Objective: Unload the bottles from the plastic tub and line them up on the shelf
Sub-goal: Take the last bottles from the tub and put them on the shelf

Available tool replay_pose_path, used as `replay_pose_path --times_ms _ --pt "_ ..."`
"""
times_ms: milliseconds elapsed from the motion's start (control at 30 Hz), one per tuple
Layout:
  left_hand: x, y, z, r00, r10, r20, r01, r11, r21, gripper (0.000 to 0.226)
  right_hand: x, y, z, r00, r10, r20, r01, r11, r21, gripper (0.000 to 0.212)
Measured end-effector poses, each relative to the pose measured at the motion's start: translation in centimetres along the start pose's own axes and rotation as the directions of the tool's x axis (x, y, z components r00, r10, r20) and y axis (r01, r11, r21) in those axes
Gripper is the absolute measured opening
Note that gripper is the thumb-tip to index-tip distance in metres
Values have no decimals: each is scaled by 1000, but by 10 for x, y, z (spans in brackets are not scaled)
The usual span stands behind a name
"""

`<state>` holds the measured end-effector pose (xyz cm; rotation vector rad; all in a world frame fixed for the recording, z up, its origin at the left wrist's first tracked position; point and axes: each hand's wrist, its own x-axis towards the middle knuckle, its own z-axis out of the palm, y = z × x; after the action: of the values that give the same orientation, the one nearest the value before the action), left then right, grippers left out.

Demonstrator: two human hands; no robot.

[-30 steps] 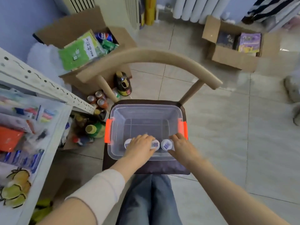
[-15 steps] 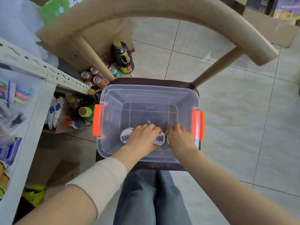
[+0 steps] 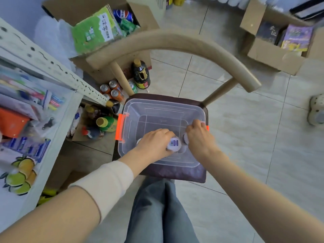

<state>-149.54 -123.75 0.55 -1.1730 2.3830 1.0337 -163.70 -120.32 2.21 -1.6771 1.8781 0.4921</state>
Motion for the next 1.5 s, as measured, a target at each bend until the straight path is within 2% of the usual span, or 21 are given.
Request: replay_pose_path --times_ms 67,167,333,433,533,700,867,933,1067,1133,1233,1400,1500 --pt "-24 14 -31 999 -11 -42 8 997 -74 54 -19 3 -34 997 38 -74 -28 992 123 36" --pt "-68 34 -82 987 -49 -156 18 980 -199 54 -53 4 -92 981 7 -192 42 967 251 41" --pt "-156 53 -164 893 -133 -430 -57 914 -401 35 -111 -18 -195 920 -98 -379 212 940 269 43" --pt "-215 57 -213 817 -203 -540 -81 886 -456 29 -138 -51 -251 880 -191 -435 321 914 247 41" --pt "-274 50 -256 735 -239 -635 -90 893 -441 26 -162 -98 -300 820 -283 -497 434 874 219 40" --pt "-371 22 -312 558 -325 -763 -21 914 -405 21 -195 -190 -362 707 -401 -583 597 781 186 32" --pt "-464 -23 -357 379 -419 -825 59 901 -430 17 -216 -296 -403 600 -507 -619 713 690 127 31" --pt "-488 -36 -372 332 -429 -840 84 900 -427 15 -221 -327 -416 553 -535 -639 739 669 81 32" --pt "-546 -80 -398 203 -477 -855 144 879 -455 23 -220 -411 -439 433 -604 -669 816 578 6 30" --pt "-558 -104 -409 173 -503 -847 173 862 -476 22 -215 -449 -446 392 -640 -661 846 533 -14 32" --pt "-560 -140 -420 147 -546 -825 204 833 -515 24 -201 -497 -446 381 -692 -614 867 497 -23 33" --pt "-541 -205 -422 169 -609 -775 237 789 -567 25 -161 -549 -422 385 -779 -494 887 461 -35 34" --pt "-524 -237 -418 198 -645 -738 225 763 -606 28 -137 -561 -402 412 -817 -403 890 456 -17 35"
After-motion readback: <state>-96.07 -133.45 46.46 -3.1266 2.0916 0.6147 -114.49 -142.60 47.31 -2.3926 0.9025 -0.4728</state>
